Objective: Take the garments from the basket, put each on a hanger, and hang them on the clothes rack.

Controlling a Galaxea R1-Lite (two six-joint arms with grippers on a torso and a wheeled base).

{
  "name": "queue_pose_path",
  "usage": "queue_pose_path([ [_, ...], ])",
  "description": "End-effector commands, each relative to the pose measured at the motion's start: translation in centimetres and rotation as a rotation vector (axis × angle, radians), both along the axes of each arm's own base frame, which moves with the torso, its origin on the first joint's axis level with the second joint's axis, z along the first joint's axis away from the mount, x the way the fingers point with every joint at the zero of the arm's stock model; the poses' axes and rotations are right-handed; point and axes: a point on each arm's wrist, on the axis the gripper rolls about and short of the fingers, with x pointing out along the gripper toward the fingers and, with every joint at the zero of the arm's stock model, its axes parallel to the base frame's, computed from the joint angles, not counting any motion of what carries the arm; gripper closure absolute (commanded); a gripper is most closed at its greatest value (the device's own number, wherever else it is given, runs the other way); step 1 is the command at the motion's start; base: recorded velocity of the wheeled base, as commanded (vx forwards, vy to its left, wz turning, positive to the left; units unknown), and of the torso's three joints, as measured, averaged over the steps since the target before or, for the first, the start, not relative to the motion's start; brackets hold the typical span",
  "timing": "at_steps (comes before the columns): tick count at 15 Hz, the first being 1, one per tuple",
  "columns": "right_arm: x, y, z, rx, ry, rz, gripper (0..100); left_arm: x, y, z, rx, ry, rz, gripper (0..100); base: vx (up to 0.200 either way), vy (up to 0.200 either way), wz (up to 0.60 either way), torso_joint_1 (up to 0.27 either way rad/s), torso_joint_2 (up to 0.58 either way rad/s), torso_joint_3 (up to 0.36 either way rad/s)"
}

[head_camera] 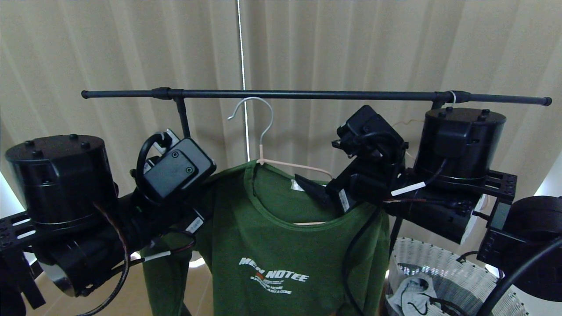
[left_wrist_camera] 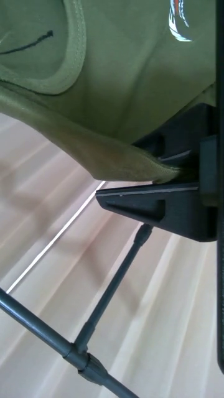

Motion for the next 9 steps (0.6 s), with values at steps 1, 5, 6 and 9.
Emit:
queue_pose_path([
  [1, -0.02, 0.03, -0.06, -0.001, 0.002, 0.001, 100, 0.03, -0.03, -0.01, 0.000, 0.000, -0.001, 100, 0.000, 0.000, 0.00, 0.000, 0.00, 0.000],
  [5, -0.15, 0.18, -0.06, -0.001, 0.002, 0.007, 100, -0.01, -0.05, 0.03, -0.001, -0.001, -0.003, 100, 0.000, 0.000, 0.00, 0.000, 0.00, 0.000],
  [6, -0.18, 0.22, -0.05, 0.000, 0.000, 0.008, 100, -0.01, -0.05, 0.03, -0.001, -0.001, -0.003, 100, 0.000, 0.000, 0.00, 0.000, 0.00, 0.000],
  [9, -0.21, 0.19, -0.04, 0.001, 0.001, 0.008, 100, -0.05, -0.02, 0.02, -0.003, 0.000, -0.002, 100, 0.000, 0.000, 0.00, 0.000, 0.00, 0.000],
])
